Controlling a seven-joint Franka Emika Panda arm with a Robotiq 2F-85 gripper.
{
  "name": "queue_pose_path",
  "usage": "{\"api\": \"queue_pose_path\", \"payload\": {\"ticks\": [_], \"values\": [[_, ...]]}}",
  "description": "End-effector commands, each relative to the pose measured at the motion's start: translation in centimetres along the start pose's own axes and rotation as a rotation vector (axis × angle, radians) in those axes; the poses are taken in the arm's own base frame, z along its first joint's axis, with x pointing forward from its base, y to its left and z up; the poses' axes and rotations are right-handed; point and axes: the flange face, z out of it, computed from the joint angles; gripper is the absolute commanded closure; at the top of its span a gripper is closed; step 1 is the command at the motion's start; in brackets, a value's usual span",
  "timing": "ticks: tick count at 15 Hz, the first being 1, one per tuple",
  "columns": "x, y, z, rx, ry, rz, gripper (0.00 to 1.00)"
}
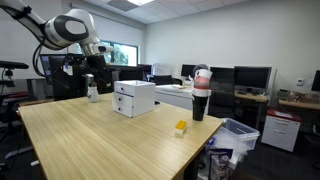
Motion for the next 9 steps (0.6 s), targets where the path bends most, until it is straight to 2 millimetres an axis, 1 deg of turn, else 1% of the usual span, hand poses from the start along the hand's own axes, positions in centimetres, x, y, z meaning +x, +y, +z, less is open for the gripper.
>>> {"api": "queue_pose_path", "payload": {"ticks": [1,6,9], "values": [[1.2,0.0,0.8,0.033,-0.063,-0.071,0.00],[1.6,-0.1,2.4,0.015,-0.105,-0.112,0.00],[2.4,0.3,3.1,0.016,-0.076,-0.037,0.00]]}}
